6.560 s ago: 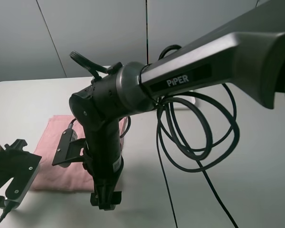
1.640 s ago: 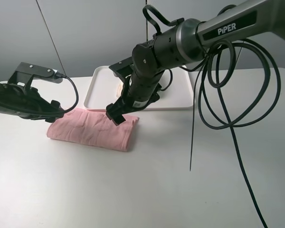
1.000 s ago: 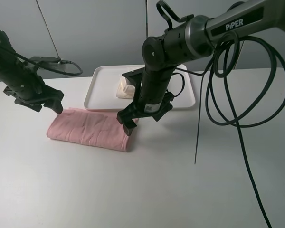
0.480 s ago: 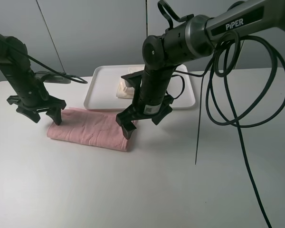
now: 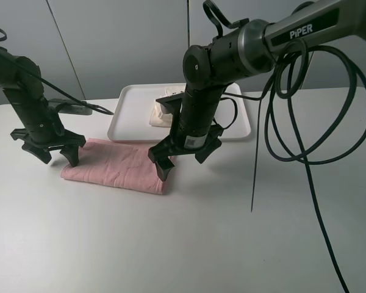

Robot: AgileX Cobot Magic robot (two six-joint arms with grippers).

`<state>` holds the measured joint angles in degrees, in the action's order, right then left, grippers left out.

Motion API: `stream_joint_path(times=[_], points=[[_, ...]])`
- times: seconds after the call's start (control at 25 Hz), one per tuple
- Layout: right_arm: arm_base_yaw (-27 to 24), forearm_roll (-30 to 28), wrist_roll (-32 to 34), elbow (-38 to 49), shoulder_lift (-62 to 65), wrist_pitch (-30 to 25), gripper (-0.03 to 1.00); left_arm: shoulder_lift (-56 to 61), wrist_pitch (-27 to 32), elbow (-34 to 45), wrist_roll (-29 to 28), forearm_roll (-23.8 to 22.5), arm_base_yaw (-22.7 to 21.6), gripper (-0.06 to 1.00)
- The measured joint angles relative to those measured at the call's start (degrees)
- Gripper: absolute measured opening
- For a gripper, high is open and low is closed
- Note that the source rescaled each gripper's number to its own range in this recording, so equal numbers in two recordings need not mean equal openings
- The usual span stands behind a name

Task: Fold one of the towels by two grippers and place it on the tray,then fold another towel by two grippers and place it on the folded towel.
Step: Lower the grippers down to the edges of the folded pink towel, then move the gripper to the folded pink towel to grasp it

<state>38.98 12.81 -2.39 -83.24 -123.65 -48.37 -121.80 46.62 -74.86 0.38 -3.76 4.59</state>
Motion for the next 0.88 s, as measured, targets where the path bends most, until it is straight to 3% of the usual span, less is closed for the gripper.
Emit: stream_joint_path(times=[0.32, 0.64, 0.88], points=[[0.00, 0.92, 7.85, -3.48, -0.76, -2.74, 1.00, -0.10, -0.23, -0.05, -1.64, -1.50, 0.00, 0.85], [0.00, 4.18, 10.37, -12.31, -6.03, -6.65, 1.00, -0.10, -0.44, -0.05, -1.76, -1.83, 0.00, 0.85], [0.85, 4.69, 10.93, -13.02, -8.95, -6.90, 1.00, -0.10, -0.44, -0.05, -1.76, -1.83, 0.00, 0.85]])
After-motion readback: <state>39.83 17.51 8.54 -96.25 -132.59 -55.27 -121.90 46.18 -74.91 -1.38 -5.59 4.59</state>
